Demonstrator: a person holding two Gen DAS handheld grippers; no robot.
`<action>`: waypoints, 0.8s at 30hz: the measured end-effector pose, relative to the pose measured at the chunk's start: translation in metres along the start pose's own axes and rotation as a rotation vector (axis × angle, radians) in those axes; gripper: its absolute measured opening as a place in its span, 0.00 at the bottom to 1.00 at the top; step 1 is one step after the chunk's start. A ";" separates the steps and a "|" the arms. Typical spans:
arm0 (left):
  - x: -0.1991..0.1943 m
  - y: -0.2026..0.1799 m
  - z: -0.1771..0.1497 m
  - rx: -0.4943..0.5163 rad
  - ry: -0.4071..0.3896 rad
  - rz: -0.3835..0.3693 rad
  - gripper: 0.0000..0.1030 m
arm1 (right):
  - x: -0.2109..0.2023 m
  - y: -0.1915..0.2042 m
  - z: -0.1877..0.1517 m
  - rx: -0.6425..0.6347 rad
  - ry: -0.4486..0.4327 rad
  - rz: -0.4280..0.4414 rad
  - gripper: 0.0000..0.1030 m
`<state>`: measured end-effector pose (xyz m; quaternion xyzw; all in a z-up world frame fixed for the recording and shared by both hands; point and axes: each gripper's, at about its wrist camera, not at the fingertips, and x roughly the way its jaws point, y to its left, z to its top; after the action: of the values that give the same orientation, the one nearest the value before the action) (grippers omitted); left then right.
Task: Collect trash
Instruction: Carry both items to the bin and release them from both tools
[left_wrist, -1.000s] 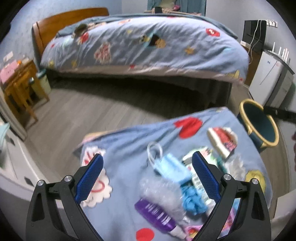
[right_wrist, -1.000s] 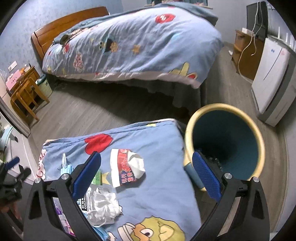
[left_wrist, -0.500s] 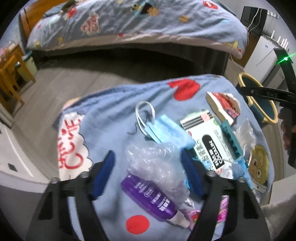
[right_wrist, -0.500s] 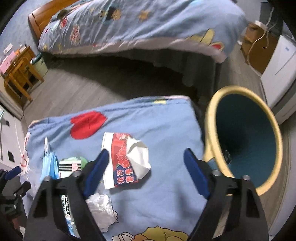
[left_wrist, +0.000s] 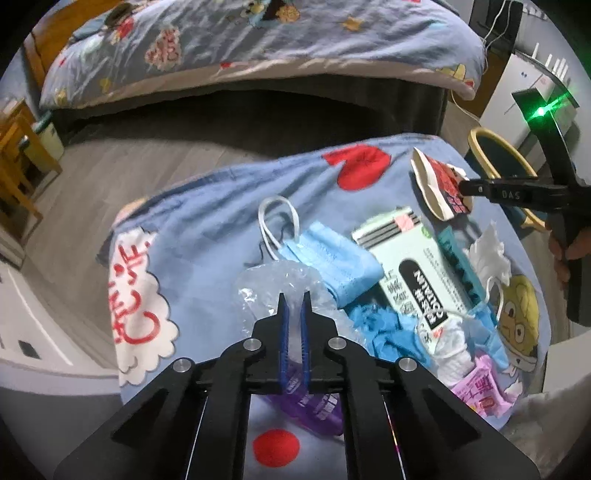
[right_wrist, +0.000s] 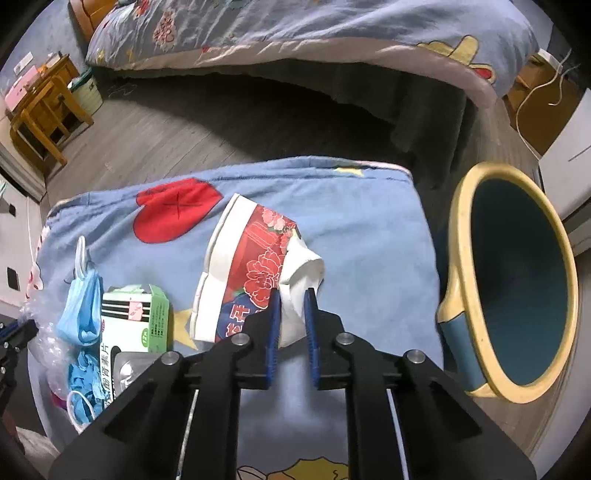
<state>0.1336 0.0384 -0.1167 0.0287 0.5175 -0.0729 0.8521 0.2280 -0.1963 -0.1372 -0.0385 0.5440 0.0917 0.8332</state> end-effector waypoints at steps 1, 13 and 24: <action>-0.004 0.000 0.003 0.000 -0.013 0.007 0.06 | -0.004 -0.001 0.001 0.003 -0.009 0.000 0.12; -0.065 -0.004 0.034 -0.014 -0.217 0.031 0.06 | -0.080 -0.013 0.004 0.011 -0.146 0.073 0.12; -0.097 -0.026 0.060 -0.004 -0.340 0.019 0.05 | -0.151 -0.039 -0.001 0.048 -0.276 0.069 0.12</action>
<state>0.1381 0.0144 -0.0020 0.0190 0.3655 -0.0675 0.9282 0.1758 -0.2511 -0.0008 0.0131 0.4273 0.1116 0.8971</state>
